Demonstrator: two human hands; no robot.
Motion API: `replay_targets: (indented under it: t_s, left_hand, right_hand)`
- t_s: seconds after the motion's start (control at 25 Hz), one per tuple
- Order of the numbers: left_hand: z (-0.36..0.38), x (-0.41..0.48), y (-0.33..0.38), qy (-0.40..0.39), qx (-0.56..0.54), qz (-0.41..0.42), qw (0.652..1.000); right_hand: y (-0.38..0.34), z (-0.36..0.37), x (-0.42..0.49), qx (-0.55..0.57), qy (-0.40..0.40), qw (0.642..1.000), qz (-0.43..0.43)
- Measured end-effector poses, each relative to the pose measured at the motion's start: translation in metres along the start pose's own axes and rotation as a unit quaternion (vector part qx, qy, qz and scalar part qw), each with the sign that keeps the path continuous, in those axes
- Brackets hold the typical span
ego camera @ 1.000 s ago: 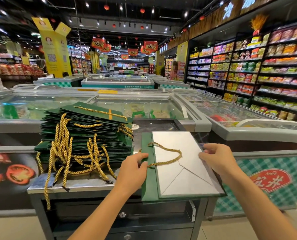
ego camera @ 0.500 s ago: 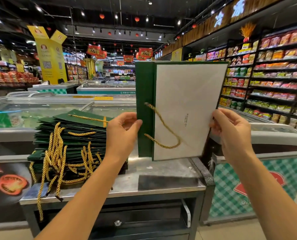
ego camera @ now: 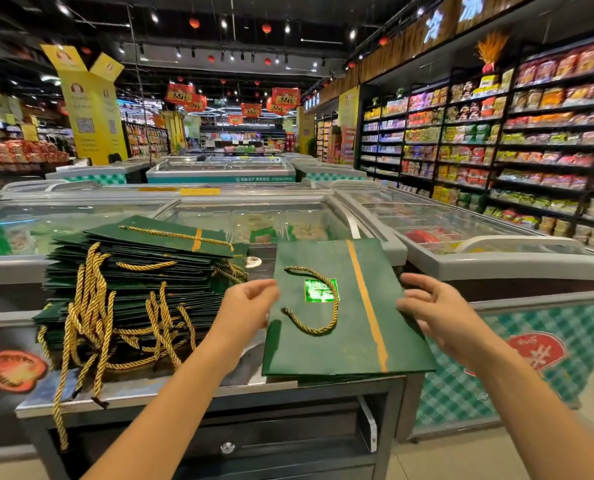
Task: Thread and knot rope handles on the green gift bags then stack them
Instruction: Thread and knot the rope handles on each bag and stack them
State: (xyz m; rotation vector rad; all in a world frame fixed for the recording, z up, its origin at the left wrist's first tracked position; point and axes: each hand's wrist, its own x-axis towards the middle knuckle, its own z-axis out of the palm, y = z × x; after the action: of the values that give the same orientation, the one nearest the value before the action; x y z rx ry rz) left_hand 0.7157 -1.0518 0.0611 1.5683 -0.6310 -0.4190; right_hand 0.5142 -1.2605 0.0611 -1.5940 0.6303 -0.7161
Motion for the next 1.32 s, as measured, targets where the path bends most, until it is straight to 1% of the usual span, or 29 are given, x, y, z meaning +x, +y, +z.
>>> replay_targets:
  t_s: [0.08,0.2,0.24,0.36,0.44,0.56,0.68,0.8,0.88,0.96,1.0,1.04,1.12,1.2,1.24,1.32]
  left_hand:
    - [0.006,0.006,-0.006,-0.017,0.11,0.019,0.994]
    - [0.015,0.023,-0.003,-0.032,0.247,0.007,0.968]
    - [0.018,0.032,-0.003,-0.032,0.285,-0.004,0.958]
    - [0.024,0.064,0.001,0.004,0.352,-0.042,0.935]
    - [0.027,0.083,0.001,0.029,0.372,-0.042,0.927]
    - [0.031,0.11,-0.003,0.06,0.389,-0.045,0.918]
    - [0.035,0.13,-0.016,0.101,0.384,-0.028,0.917]
    - [0.039,0.14,-0.028,0.123,0.375,0.001,0.919]
    - [0.04,0.145,-0.034,0.133,0.376,0.0,0.917]
    - [0.04,0.147,-0.041,0.116,0.394,0.0,0.912]
    - [0.04,0.148,-0.045,0.095,0.419,0.006,0.903]
    - [0.04,0.149,-0.049,0.065,0.455,0.012,0.888]
    - [0.042,0.151,-0.056,0.008,0.53,0.016,0.848]
    - [0.045,0.153,-0.062,-0.018,0.566,0.014,0.824]
    - [0.047,0.154,-0.065,-0.019,0.57,0.018,0.821]
    - [0.051,0.156,-0.068,-0.016,0.578,0.022,0.815]
  right_hand:
    - [0.008,0.005,0.01,-0.089,-0.004,0.996,-0.008]
    - [0.006,0.024,0.028,-0.159,0.0,0.987,-0.02]
    - [0.005,0.03,0.037,-0.175,-0.003,0.984,-0.013]
    - [0.008,0.049,0.074,-0.229,-0.007,0.973,-0.019]
    - [0.017,0.057,0.104,-0.297,-0.017,0.954,-0.031]
    - [0.019,0.071,0.134,-0.398,-0.02,0.916,-0.043]
    - [0.02,0.078,0.151,-0.437,-0.026,0.898,-0.037]
    - [0.024,0.078,0.16,-0.476,-0.027,0.878,-0.038]
    - [0.028,0.077,0.163,-0.503,-0.033,0.862,-0.052]
    - [0.03,0.078,0.164,-0.558,-0.035,0.826,-0.074]
    - [0.031,0.081,0.165,-0.58,-0.034,0.808,-0.096]
    - [0.032,0.086,0.166,-0.587,-0.044,0.8,-0.119]
    - [0.033,0.098,0.166,-0.58,-0.095,0.794,-0.155]
    - [0.04,0.109,0.17,-0.588,-0.154,0.782,-0.138]
    - [0.046,0.112,0.172,-0.599,-0.169,0.772,-0.127]
    - [0.055,0.114,0.176,-0.617,-0.174,0.757,-0.122]
